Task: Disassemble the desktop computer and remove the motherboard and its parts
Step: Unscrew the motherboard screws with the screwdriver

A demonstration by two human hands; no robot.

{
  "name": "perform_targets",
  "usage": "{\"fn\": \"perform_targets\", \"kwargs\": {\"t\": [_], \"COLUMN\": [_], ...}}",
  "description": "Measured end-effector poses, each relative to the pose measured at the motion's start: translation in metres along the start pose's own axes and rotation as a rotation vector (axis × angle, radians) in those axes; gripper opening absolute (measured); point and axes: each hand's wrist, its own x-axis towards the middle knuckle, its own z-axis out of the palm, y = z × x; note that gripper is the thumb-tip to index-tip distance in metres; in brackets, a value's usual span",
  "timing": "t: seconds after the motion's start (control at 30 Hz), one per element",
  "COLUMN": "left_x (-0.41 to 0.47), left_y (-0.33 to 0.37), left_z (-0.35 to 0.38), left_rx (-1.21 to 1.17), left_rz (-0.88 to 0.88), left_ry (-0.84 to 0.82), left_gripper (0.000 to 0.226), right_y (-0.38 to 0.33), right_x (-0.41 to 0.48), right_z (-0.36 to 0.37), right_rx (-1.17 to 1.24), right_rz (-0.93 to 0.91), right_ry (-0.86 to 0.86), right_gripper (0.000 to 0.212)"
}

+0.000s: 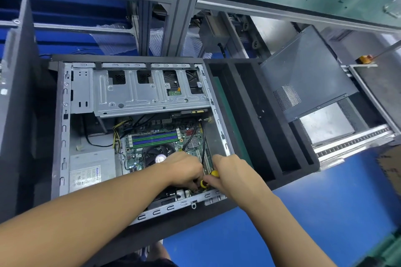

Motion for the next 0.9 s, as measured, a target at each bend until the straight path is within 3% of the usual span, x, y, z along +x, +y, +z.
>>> {"fn": "perform_targets", "kwargs": {"t": [0.17, 0.67, 0.8, 0.9], "left_x": [-0.001, 0.002, 0.003, 0.004], "left_y": [-0.001, -0.005, -0.004, -0.004], "left_z": [0.001, 0.003, 0.006, 0.006], "left_rx": [-0.013, -0.039, -0.027, -0.012], "left_rz": [0.003, 0.012, -0.031, -0.001], "left_ry": [0.005, -0.019, 0.001, 0.017], "left_gripper": [0.014, 0.019, 0.042, 0.045], "right_y": [-0.002, 0.009, 0.007, -0.001], "right_x": [-0.003, 0.002, 0.001, 0.003], "right_z": [-0.007, -0.013, -0.016, -0.016], "right_rx": [0.043, 0.106, 0.079, -0.011], "right_rz": [-0.075, -0.169, 0.004, 0.071], "right_ry": [-0.056, -0.157, -0.095, -0.064], "right_gripper": [0.029, 0.031, 0.046, 0.047]}}
